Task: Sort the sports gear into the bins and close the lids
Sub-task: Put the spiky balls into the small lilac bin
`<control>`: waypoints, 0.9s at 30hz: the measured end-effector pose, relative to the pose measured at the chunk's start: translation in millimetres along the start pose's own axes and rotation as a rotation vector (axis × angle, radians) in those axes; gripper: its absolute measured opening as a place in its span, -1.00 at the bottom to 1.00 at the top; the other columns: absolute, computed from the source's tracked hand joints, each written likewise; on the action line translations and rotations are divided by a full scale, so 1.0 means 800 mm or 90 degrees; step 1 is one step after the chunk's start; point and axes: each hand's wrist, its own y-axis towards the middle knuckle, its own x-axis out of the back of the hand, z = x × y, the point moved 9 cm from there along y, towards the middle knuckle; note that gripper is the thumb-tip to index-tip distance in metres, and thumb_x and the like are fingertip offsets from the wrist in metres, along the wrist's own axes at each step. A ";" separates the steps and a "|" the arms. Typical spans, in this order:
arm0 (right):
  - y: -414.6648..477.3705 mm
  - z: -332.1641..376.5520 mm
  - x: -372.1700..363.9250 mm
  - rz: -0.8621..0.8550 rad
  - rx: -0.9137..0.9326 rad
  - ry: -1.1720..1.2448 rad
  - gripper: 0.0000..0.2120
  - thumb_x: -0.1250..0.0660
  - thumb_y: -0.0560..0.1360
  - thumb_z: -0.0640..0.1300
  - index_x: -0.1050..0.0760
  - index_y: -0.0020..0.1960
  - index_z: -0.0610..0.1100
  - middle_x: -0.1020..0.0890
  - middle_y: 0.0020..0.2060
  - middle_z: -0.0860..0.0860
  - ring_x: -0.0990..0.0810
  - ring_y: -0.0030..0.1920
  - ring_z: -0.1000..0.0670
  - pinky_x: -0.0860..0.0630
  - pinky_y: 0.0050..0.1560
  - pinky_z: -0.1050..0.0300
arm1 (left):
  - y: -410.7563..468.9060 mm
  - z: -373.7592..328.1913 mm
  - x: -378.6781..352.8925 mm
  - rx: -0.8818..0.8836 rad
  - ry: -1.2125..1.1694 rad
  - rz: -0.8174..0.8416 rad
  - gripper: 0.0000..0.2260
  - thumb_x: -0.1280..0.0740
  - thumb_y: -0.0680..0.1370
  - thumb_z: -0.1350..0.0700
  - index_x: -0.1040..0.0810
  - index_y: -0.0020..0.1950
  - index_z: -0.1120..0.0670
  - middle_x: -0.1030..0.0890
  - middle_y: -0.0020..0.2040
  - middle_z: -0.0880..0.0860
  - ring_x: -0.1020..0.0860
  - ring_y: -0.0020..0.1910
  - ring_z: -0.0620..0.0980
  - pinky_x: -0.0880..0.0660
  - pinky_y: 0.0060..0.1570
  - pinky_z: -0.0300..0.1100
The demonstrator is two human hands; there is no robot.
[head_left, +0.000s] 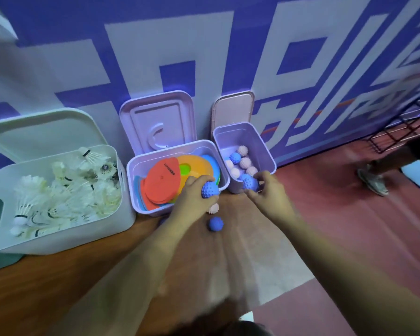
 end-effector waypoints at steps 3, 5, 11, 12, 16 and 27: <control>0.058 -0.018 0.023 -0.009 -0.011 -0.042 -0.64 -0.45 0.41 -0.14 -0.46 0.15 -0.20 -0.59 0.00 -0.07 -0.56 -0.03 -0.08 -0.43 -0.07 0.11 | 0.055 -0.046 -0.021 -0.032 0.000 0.003 -0.59 -0.45 0.41 0.10 -0.52 0.25 -0.07 -0.46 0.09 0.05 -0.49 0.07 0.00 -0.31 0.00 -0.31; 0.093 -0.029 0.022 0.002 0.000 -0.063 -0.68 -0.42 0.42 -0.17 -0.44 0.10 -0.23 -0.54 -0.01 -0.13 -0.51 0.00 -0.13 -0.35 -0.11 0.10 | 0.092 -0.061 -0.035 -0.037 0.025 -0.004 -0.56 -0.45 0.42 0.11 -0.51 0.28 -0.03 -0.48 0.14 0.08 -0.48 0.14 0.05 -0.36 0.09 -0.21; 0.174 -0.084 -0.030 0.098 0.066 -0.236 -0.72 -0.34 0.40 -0.08 -0.42 0.05 -0.16 -0.55 -0.06 -0.15 -0.54 -0.05 -0.24 -0.48 0.02 -0.12 | 0.174 -0.047 -0.097 0.013 0.185 -0.048 -0.54 -0.48 0.38 0.02 -0.51 0.26 0.01 -0.55 0.15 0.07 -0.44 0.13 0.19 -0.37 0.14 -0.06; 0.184 -0.090 -0.039 0.109 0.095 -0.275 -0.74 -0.32 0.39 -0.07 -0.43 0.03 -0.16 -0.57 -0.08 -0.14 -0.55 -0.04 -0.24 -0.46 0.06 -0.11 | 0.179 -0.041 -0.107 0.019 0.216 -0.047 -0.54 -0.47 0.38 0.01 -0.51 0.26 0.00 -0.55 0.14 0.06 -0.44 0.12 0.19 -0.38 0.13 -0.04; 0.187 -0.095 -0.056 0.186 0.141 -0.317 -0.74 -0.30 0.44 -0.17 -0.46 0.10 -0.22 -0.56 0.00 -0.18 -0.50 0.04 -0.23 -0.34 0.10 0.00 | 0.179 -0.019 -0.136 0.031 0.309 -0.022 -0.58 -0.41 0.39 0.04 -0.53 0.26 0.00 -0.57 0.15 0.07 -0.47 0.10 0.20 -0.39 0.14 -0.02; 0.051 -0.040 -0.075 0.276 0.258 -0.025 -0.70 -0.23 0.42 -0.06 -0.50 0.10 -0.16 -0.50 0.00 -0.08 -0.49 0.07 -0.13 -0.45 0.13 -0.03 | -0.021 0.055 -0.070 0.198 0.070 -0.208 -0.84 -0.39 0.42 0.31 -0.60 -0.06 0.09 -0.53 -0.14 -0.05 -0.52 -0.16 -0.15 -0.48 0.00 -0.25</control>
